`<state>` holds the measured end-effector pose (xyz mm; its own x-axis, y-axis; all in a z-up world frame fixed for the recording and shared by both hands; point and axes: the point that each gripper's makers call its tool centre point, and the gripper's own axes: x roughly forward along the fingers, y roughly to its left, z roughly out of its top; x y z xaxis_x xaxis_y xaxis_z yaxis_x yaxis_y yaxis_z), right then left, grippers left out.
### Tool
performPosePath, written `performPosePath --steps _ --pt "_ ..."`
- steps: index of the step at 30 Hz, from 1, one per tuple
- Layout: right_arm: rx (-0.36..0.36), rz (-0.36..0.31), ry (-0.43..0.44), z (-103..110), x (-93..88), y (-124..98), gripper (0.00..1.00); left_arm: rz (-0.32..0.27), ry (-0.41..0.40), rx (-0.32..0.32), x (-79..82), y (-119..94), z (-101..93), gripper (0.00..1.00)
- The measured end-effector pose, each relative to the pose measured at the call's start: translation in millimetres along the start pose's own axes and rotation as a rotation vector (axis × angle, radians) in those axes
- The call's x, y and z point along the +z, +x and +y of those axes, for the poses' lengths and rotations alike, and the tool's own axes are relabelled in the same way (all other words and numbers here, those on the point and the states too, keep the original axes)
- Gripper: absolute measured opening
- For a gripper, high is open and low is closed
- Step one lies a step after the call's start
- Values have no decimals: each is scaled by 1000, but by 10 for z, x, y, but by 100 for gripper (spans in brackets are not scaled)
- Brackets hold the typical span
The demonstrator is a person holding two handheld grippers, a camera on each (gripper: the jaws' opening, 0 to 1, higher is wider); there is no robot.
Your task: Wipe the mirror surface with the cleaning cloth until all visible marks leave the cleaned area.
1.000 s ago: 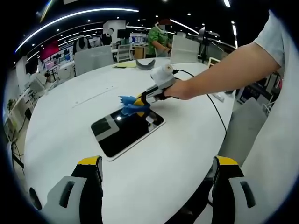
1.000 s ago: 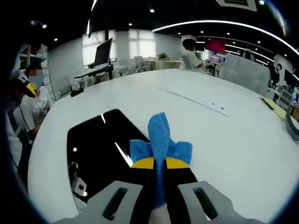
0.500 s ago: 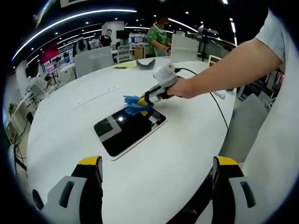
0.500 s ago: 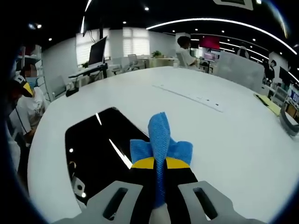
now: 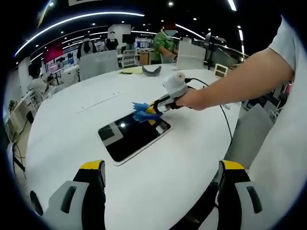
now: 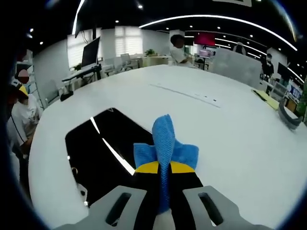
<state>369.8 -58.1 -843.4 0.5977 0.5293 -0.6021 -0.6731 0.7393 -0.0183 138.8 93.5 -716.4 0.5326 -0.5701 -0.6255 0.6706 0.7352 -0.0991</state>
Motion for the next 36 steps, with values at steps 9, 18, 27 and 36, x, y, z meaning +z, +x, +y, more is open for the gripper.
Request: performPosePath --steps 9,18,27,36 --pt "-95 7 55 75 -43 -66 1 -13 4 -11 -28 -56 61 98" --pt "-134 16 68 66 -65 -72 1 -18 24 -19 -51 -61 84 99" --pt "-140 32 75 125 -88 -101 1 -9 5 -22 -100 -44 139 99" --pt "-131 36 95 149 -95 -107 1 -11 1 -37 -116 5 151 99"
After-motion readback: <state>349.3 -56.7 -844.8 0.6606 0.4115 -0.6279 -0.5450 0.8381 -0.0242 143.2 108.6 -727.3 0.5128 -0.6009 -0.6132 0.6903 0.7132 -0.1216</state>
